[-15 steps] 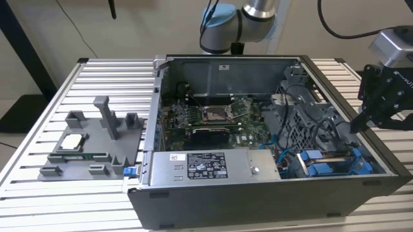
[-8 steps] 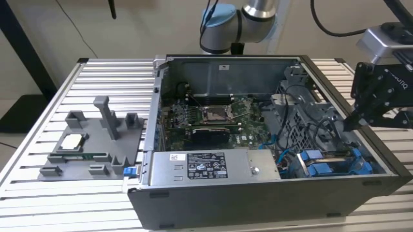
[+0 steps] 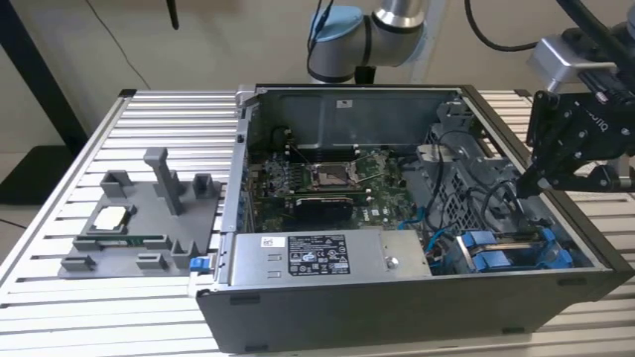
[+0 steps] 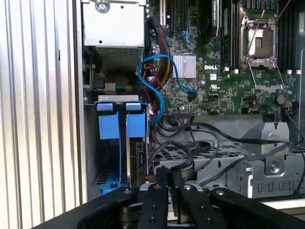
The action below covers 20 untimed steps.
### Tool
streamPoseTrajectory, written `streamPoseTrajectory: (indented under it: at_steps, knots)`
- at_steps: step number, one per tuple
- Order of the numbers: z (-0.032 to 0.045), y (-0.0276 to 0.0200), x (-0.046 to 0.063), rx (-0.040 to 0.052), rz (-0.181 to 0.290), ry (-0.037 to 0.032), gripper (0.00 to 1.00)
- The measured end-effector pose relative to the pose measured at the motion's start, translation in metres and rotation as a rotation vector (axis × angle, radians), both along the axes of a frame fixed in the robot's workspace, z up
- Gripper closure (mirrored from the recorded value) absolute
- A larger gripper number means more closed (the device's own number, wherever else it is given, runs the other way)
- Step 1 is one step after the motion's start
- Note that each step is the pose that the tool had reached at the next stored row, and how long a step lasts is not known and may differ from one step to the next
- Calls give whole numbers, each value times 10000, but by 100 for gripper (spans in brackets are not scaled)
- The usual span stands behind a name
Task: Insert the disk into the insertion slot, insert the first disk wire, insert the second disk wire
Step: 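Insert the second disk wire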
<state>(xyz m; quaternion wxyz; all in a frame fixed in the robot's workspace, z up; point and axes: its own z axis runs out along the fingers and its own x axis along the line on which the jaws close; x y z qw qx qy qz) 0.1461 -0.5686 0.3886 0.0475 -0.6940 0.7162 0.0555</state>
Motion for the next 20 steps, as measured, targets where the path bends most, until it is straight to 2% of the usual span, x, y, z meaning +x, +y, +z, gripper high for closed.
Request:
streamPoseTrajectory:
  at_steps: [8,20]
  knots:
    - [9,9,-179,10,-56,-125,84]
    - [0,5,-181,-14,-55,-126,84]
